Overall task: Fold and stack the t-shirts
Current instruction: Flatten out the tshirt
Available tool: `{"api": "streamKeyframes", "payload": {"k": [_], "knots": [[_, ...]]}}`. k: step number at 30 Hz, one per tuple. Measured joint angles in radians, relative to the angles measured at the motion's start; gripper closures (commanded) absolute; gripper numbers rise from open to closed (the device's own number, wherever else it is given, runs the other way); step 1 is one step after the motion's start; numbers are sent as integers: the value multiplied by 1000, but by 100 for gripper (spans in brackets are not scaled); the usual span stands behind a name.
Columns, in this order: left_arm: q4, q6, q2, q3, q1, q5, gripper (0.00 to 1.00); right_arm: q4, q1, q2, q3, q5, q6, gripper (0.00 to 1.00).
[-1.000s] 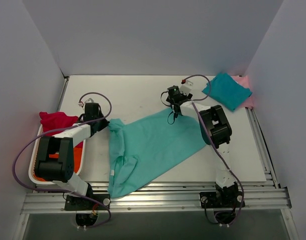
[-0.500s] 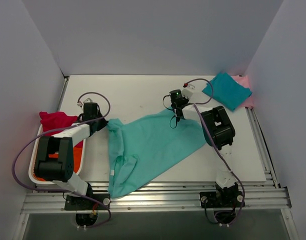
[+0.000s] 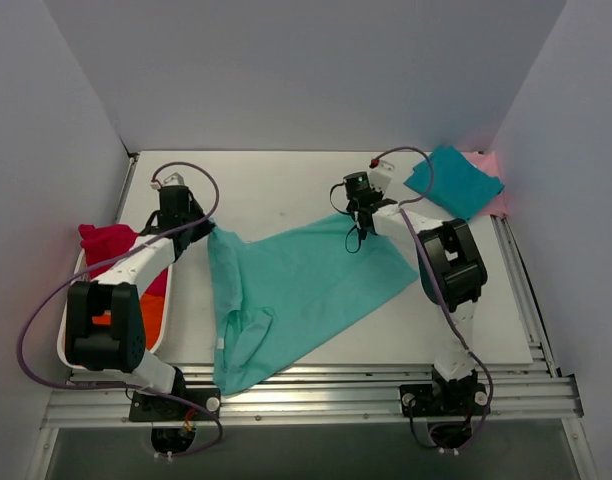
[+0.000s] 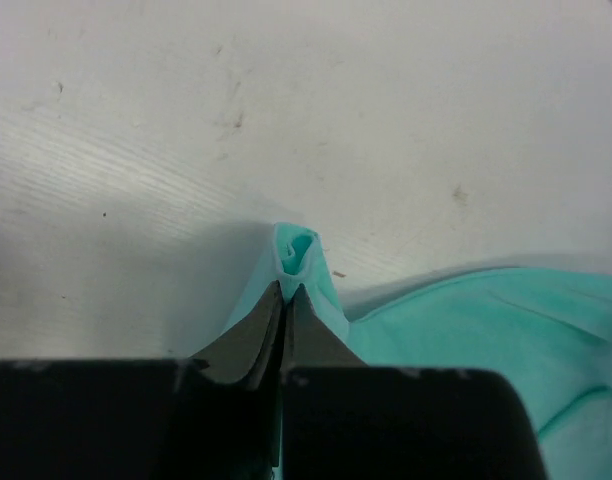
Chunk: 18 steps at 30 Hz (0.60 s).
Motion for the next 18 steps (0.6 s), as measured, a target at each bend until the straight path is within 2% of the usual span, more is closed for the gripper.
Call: {"api": "streamKeyframes", "payload": {"k": [3, 7, 12, 15, 18], "knots": [[-46, 38, -87, 54, 0, 35, 98, -47, 0, -130, 6, -3, -18, 100], [-89, 95, -263, 163, -1, 105, 98, -67, 12, -402, 6, 2, -46, 100], [-76, 137, -511, 288, -34, 197, 98, -3, 104, -871, -86, 87, -103, 100], [-41, 130, -648, 294, -58, 315, 98, 67, 206, -1165, -188, 122, -142, 100], [31, 95, -763, 294, -61, 464, 98, 128, 218, -1415, -252, 139, -164, 100]]}}
